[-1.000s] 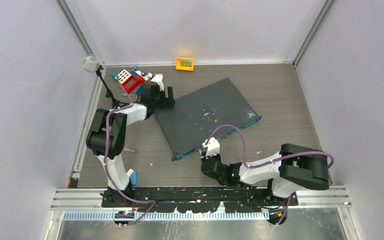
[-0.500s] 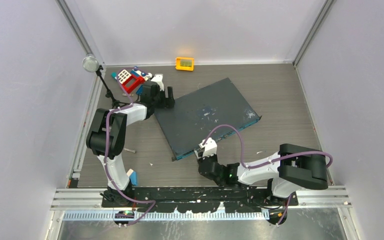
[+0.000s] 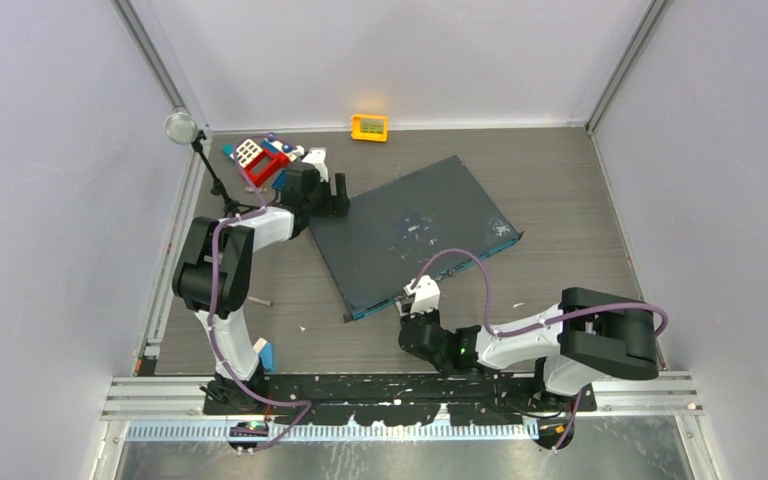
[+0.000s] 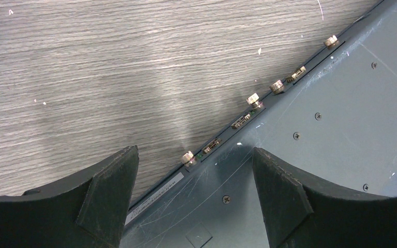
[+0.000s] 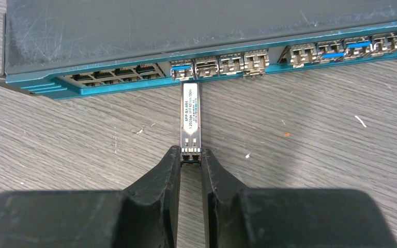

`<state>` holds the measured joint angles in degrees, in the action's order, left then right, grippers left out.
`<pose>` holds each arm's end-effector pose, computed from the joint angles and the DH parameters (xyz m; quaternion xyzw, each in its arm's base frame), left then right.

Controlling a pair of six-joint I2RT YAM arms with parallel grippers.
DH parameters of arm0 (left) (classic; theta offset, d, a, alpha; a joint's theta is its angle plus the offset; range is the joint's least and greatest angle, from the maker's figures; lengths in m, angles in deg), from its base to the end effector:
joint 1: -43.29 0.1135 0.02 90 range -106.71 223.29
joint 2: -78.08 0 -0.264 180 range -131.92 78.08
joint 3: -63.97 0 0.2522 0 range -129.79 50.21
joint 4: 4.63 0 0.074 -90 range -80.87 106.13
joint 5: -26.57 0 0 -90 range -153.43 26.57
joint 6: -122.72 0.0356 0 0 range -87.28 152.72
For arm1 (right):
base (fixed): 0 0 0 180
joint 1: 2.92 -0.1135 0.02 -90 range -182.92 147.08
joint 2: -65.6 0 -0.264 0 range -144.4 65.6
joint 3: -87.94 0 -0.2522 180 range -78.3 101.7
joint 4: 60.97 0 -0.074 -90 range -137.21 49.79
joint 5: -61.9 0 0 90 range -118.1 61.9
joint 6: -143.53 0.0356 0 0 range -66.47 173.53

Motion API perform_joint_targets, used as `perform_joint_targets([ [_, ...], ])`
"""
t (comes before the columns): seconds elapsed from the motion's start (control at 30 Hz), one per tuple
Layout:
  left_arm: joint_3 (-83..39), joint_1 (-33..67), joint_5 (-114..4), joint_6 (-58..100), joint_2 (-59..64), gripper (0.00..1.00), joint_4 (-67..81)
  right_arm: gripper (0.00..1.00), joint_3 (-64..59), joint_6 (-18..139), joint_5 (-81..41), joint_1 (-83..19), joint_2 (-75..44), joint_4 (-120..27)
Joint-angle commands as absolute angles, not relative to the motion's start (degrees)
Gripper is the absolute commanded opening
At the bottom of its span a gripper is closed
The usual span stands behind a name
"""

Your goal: Insert the plug into the switch port

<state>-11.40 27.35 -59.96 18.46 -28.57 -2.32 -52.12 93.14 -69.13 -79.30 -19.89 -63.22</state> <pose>0.3864 -0.1126 0.1749 0.0272 0.8806 -0.1488 0.4491 0.0814 0.2367 0.1275 -0.1394 0.8598 0.1443 0.4696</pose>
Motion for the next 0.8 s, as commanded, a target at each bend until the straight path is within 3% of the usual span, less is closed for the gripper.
perform_joint_targets([
  [0.0, -11.49, 26.5, -61.14, 20.77, -30.55, 0.82, 2.62, 0.0, -52.11, 95.24, -73.03, -79.56, -17.54, -64.37],
  [0.77, -11.67, 26.42, -61.3, 20.85, -30.64, 0.82, 2.71, 0.01, -49.93, 93.97, -72.82, -79.56, -20.04, -68.74],
])
